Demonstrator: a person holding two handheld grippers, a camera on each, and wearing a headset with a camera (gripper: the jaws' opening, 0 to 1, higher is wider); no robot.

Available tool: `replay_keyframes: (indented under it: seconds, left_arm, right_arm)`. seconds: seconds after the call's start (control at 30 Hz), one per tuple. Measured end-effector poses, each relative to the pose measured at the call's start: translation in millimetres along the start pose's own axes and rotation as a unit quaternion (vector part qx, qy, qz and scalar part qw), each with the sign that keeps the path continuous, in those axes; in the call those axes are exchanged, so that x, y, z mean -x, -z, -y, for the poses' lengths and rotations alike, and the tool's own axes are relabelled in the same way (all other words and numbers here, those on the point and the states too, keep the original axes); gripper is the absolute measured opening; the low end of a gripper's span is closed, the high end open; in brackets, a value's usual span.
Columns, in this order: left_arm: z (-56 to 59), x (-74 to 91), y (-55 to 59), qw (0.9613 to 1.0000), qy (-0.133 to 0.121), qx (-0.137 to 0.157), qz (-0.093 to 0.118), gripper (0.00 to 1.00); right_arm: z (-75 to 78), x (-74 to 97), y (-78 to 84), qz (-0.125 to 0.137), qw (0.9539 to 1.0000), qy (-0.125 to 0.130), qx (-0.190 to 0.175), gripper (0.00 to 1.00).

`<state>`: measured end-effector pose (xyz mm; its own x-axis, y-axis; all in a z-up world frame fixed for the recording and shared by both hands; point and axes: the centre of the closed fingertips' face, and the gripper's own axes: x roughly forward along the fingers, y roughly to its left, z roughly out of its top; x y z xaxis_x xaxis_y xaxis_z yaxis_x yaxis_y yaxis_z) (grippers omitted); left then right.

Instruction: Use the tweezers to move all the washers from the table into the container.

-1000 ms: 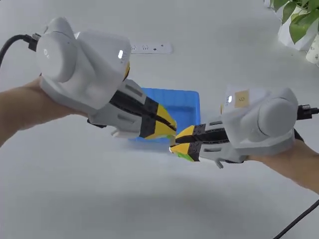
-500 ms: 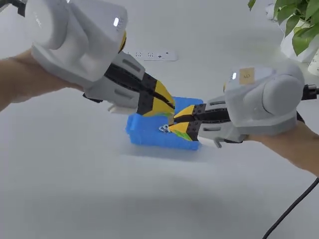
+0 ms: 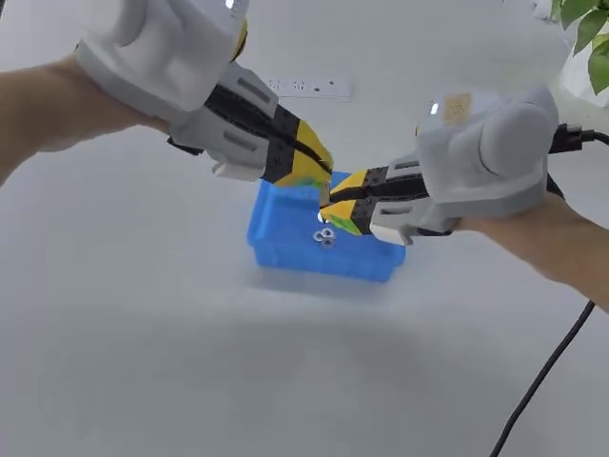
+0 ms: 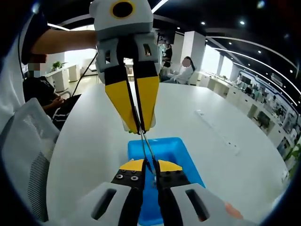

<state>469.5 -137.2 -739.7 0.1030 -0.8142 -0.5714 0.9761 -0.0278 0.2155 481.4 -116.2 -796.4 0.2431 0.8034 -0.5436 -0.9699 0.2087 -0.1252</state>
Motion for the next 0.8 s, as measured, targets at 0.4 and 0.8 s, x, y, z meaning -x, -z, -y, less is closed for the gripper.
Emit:
replay_keyframes:
  seconds: [0.4, 0.8]
  left_arm:
    - [-7.1, -18.4, 26.6, 0.9995, 0.014, 0.027, 0.0, 0.05]
    - [-5.2, -25.0, 42.3, 0.9988, 0.018, 0.041, -0.016, 0.05]
  right_arm:
    - [6.3, -14.3, 23.3, -0.016, 0.9996, -0.017, -0.019, 0.1]
    - [4.6, -26.3, 36.1, -0.029, 0.9989, -0.022, -0.028, 0.1]
